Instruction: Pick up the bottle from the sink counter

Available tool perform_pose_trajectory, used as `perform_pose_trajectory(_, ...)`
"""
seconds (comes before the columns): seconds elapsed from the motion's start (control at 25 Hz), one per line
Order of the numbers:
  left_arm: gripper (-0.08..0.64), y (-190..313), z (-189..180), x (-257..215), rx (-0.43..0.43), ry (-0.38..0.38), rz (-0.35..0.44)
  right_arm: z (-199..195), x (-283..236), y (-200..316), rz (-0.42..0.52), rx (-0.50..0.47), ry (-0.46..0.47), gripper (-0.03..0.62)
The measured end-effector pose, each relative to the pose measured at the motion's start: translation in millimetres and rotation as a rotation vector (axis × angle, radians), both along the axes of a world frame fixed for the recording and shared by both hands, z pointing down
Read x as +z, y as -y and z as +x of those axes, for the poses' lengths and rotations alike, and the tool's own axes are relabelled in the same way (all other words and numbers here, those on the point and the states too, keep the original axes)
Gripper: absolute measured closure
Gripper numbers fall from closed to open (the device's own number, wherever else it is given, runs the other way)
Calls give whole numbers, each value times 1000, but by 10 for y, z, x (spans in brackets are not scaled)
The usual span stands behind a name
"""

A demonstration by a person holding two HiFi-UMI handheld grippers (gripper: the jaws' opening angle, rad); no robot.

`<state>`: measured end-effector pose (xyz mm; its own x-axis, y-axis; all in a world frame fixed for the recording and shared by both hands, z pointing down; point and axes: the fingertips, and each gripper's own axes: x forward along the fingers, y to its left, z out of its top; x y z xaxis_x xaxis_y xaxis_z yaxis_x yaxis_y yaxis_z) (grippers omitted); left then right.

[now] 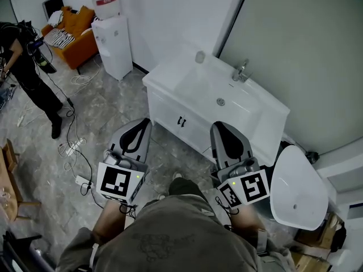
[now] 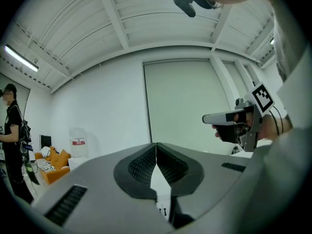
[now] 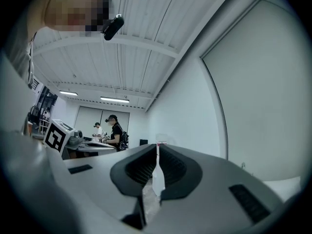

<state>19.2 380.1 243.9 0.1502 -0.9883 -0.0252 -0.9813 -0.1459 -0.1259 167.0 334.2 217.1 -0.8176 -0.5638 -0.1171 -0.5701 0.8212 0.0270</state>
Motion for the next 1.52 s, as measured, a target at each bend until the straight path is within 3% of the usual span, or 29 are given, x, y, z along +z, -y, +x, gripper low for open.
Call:
perform_pose_trajectory(0.32, 541, 290, -207, 74, -5, 9, -17, -193, 28, 296, 20, -11, 25, 557)
perform_pose_trajectory(0.8, 541, 1090, -452, 204, 0, 27, -49, -422, 198, 1174, 4, 23, 2, 557)
perform_pose_trajectory(1.52, 541, 3037, -772, 524, 23, 4, -158, -757, 601, 3167, -92, 45, -72, 557)
